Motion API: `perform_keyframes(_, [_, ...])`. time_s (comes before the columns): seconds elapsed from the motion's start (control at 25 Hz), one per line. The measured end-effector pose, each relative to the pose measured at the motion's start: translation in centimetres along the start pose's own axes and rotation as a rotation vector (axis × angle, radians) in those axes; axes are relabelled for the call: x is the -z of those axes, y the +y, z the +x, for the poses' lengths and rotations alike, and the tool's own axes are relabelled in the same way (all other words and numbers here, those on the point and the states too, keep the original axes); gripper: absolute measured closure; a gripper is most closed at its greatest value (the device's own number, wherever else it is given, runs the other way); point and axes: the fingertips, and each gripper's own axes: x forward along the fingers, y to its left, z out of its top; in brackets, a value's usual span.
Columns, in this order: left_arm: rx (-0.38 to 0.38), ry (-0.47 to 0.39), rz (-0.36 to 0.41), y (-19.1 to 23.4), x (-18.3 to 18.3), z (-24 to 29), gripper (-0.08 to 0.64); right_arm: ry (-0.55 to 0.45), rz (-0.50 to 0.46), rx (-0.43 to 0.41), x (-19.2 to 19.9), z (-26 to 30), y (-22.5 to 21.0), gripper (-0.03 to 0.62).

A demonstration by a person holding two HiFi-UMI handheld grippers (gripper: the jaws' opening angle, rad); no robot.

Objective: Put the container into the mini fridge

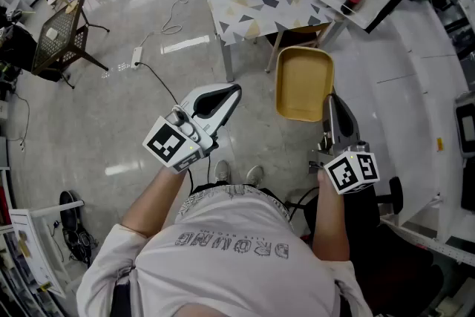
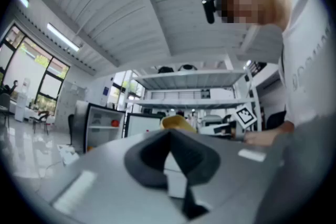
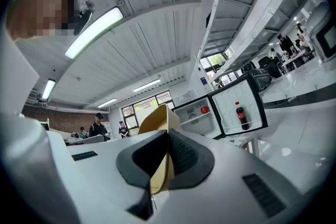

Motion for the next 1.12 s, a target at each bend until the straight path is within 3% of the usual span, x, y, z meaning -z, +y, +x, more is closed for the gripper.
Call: perform_keyframes(1.12, [-0.06,0.017,0.025,-2.2,2.0,5.7,0.555,-0.031,0.02,-0.067,-1.7,0.2,-6.3,0.583])
